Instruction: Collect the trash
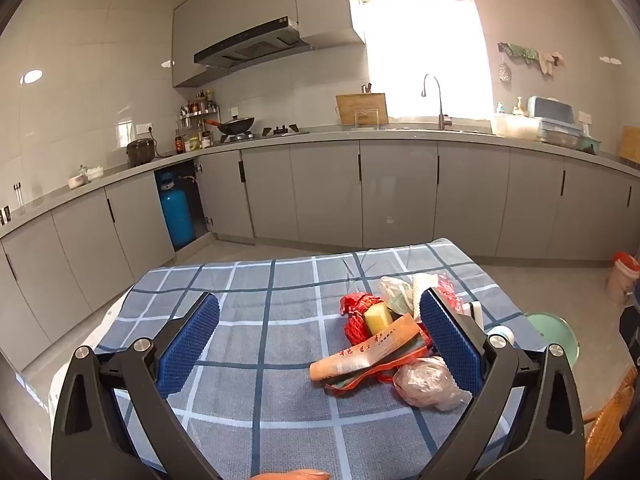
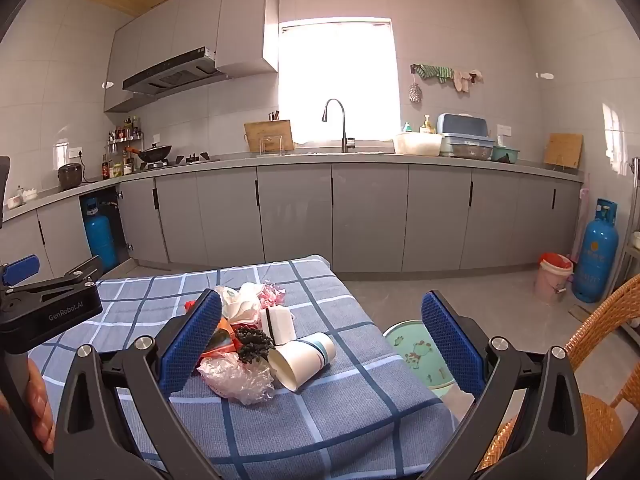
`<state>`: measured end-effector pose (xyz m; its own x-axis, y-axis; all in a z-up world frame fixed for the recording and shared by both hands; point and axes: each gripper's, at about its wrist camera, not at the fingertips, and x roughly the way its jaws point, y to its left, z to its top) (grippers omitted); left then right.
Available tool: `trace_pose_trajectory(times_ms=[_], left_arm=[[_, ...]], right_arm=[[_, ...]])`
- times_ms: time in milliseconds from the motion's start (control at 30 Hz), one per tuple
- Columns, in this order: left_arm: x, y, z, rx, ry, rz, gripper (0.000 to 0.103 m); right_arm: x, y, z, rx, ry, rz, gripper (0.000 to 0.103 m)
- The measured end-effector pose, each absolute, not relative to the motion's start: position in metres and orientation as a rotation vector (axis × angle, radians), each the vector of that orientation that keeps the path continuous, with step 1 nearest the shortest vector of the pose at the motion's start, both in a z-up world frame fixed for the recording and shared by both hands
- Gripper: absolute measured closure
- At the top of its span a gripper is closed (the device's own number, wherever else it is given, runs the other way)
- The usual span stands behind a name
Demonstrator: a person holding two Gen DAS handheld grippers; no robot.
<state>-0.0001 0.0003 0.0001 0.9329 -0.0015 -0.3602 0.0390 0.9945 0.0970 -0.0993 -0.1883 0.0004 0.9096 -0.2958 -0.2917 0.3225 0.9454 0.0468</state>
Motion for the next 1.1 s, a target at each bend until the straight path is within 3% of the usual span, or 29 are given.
trace_pose_trajectory(times_ms=[1100], left_arm=[[-0.0002, -0.0001, -0.0008, 0.105, 0.375, -0.024, 0.004]], right_arm=[[-0.0994, -0.1871, 0.0003, 0.084, 0.293, -0.32, 0.005]])
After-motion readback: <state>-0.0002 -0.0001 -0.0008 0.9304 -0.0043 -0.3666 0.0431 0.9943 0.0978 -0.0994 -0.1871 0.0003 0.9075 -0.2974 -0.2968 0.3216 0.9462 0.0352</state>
